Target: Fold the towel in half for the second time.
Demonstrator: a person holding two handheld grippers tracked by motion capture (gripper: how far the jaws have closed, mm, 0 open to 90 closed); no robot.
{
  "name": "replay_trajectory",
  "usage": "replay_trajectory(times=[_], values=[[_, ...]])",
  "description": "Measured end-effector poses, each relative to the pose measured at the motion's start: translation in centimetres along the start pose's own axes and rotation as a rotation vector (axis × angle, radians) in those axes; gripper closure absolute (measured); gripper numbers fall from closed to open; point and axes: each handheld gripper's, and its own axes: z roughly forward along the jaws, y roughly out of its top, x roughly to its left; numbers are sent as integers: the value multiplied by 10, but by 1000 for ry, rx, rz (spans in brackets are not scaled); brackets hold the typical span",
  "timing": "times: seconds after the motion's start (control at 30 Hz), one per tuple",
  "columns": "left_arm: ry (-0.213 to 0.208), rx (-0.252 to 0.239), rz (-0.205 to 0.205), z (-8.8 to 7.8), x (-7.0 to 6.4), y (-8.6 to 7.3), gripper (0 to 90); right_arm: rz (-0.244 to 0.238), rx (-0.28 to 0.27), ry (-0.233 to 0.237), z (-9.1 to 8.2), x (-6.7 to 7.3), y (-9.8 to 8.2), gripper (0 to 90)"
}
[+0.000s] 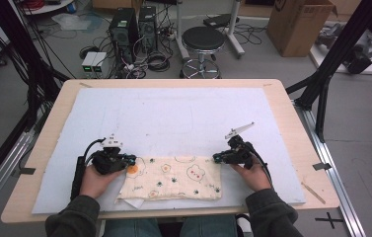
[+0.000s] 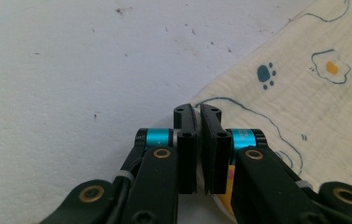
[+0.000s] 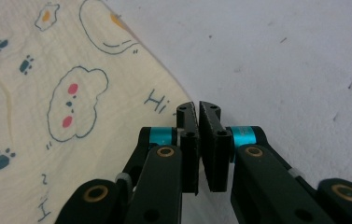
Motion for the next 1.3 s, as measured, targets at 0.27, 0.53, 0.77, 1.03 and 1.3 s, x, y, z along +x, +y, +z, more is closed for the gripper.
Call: replay_trajectory(times=[0.27,0.53,0.77,1.03,1.3], values=[[36,-48,-13,-5,6,12,856,9,-36,1,-8,-9,12,870],[95,-89,17,-5,20,37,856,-5,-86,-55,-11,-22,41,870],[105,-105,-9,5,37,40,856,62,-116,-85,2,-45,53,870],[101,-135,14,1,34,40,853,41,-133,-75,2,-43,53,869],[92,-142,32,-4,29,35,851,16,-158,-65,-2,-36,54,868]])
